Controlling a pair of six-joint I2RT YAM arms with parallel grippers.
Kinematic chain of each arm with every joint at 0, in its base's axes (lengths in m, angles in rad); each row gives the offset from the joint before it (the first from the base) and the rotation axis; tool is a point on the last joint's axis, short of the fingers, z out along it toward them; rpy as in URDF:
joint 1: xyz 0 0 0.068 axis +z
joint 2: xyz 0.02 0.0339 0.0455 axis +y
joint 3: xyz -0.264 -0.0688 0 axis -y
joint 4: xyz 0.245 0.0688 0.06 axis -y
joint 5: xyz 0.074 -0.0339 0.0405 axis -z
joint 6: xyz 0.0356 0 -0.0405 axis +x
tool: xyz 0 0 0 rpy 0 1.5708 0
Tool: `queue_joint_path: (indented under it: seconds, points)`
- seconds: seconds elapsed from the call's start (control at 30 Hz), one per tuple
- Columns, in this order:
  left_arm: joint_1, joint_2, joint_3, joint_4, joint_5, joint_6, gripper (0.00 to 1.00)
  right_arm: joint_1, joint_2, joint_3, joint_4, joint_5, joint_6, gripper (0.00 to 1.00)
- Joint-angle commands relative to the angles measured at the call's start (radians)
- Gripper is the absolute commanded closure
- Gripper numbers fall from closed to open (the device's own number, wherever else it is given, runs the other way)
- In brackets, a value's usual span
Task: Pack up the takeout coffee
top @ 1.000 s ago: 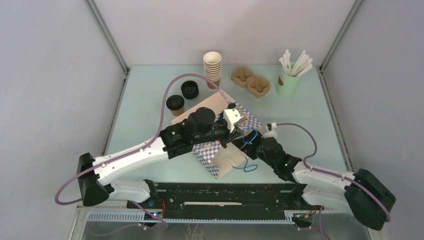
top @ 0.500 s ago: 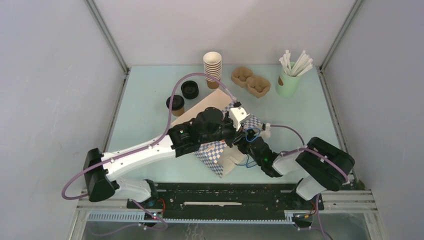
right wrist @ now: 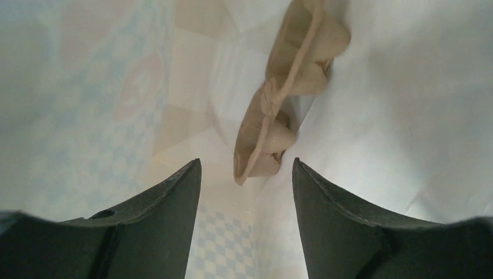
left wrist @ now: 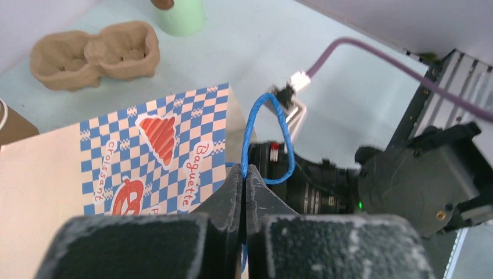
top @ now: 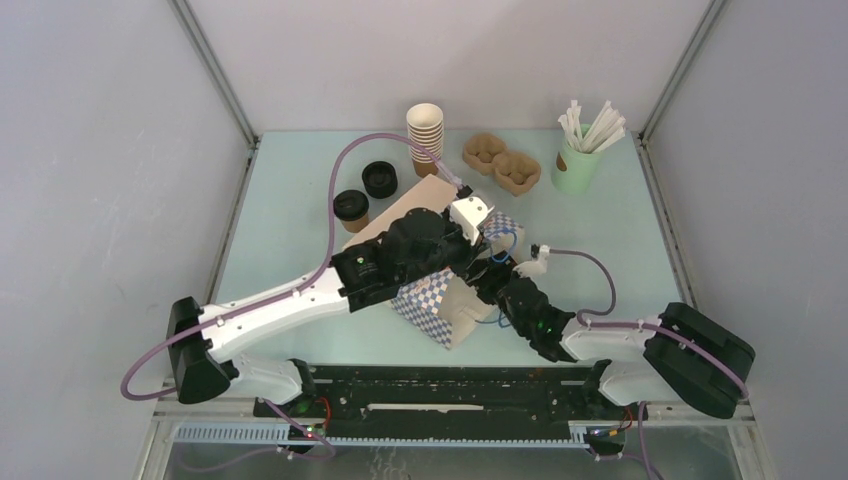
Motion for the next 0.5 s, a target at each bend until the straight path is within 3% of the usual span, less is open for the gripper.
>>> queue_joint_path:
  seconds: [0.0,0.2,0.47]
  points:
    - [-0.004,-0.001,0.098,0.062,-0.016,-0.014,1.00,0.037,0.023,0.006,-0.023,0.078,0.021,0.33]
    - [-0.006,0.014,0.104,0.062,0.038,-0.044,1.00,0.012,0.149,0.033,0.094,0.077,0.024,0.36]
    - [-0.024,0.015,0.061,0.076,0.101,-0.053,1.00,-0.043,0.273,0.113,0.081,0.098,0.040,0.37]
